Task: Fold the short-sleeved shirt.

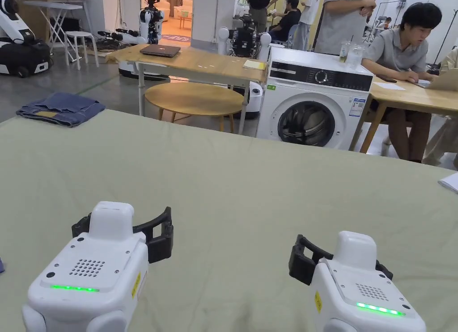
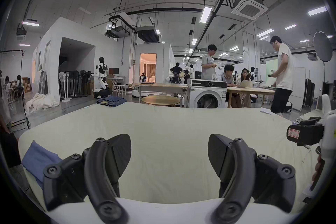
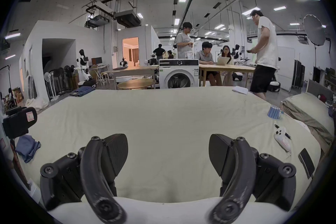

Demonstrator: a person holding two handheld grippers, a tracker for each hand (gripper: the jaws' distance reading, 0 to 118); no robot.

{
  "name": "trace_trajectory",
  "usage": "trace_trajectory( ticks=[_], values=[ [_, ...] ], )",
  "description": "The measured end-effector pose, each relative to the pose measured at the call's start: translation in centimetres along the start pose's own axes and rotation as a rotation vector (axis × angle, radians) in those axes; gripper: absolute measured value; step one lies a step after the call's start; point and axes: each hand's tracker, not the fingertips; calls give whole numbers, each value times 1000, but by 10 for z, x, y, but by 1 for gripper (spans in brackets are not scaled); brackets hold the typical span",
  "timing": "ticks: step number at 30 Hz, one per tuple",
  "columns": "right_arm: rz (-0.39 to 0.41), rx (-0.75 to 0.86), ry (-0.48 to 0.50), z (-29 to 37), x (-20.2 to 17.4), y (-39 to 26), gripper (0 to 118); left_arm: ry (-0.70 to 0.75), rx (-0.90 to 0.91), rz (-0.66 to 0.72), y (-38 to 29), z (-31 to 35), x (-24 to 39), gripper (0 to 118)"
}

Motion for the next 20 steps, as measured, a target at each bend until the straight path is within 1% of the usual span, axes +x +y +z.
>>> trace_trajectory(
  ticks=[6, 11, 14, 16, 17, 18, 19, 20],
  values=[
    [-9, -3, -3, 0, -1, -1, 94, -1, -1, -19, 1, -1, 2, 88],
    [2, 7, -10, 1, -2, -2, 94, 5, -5, -19, -1, 1, 0, 88],
    [4, 14, -32, 1, -3, -2, 94, 6, -9, -21, -2, 0, -1, 88],
    [15, 48, -46, 3, -3, -3, 94, 7, -12, -22, -3, 0, -1, 88],
    [45, 17, -92, 3, -5, -1, 94, 6, -14, -24, -3, -1, -1, 88],
    [35, 10, -58, 2, -3, 1, 94, 5, -16, -25, -3, -1, -1, 88],
    [18, -8, 6, 1, 0, 1, 94, 6, -16, -26, -3, 0, -2, 88],
    [6, -42, 31, -1, 2, 1, 94, 7, -17, -25, -3, 0, -2, 88]
  ],
)
